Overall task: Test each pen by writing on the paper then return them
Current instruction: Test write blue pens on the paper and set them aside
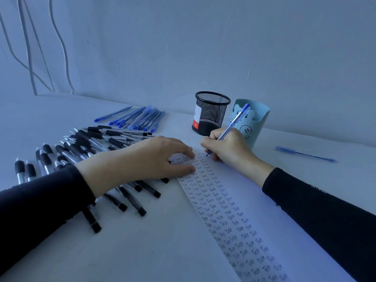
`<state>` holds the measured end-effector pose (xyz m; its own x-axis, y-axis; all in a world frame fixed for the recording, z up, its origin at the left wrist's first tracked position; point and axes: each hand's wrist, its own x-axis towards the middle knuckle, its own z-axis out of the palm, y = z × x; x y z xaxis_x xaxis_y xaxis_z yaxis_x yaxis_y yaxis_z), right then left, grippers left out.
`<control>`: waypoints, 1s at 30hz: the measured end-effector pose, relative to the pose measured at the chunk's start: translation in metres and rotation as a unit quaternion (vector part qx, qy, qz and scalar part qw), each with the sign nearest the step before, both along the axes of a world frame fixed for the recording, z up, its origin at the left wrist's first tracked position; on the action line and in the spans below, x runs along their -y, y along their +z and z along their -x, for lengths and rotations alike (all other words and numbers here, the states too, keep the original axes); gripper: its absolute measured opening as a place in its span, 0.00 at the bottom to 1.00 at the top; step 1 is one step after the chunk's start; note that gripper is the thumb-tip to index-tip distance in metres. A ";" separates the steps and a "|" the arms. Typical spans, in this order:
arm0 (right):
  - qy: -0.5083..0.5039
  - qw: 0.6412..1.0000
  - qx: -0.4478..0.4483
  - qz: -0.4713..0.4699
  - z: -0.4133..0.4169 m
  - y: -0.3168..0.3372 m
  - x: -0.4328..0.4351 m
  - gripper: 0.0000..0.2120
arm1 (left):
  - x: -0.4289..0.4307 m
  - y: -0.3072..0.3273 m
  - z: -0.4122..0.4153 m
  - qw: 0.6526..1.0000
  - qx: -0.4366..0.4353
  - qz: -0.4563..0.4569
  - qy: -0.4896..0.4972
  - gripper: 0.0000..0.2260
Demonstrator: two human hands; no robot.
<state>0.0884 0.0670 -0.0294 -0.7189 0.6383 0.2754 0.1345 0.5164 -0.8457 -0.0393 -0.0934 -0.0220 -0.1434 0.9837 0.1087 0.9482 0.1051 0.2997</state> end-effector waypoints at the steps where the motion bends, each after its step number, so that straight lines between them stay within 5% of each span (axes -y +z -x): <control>1: -0.002 1.000 -0.003 0.002 0.000 0.000 0.000 0.13 | 0.000 0.000 0.000 1.000 0.000 0.001 0.000 0.24; 30: -0.014 1.000 -0.012 -0.007 0.000 -0.004 -0.006 0.17 | 0.001 0.002 -0.002 1.000 -0.010 0.004 0.000 0.24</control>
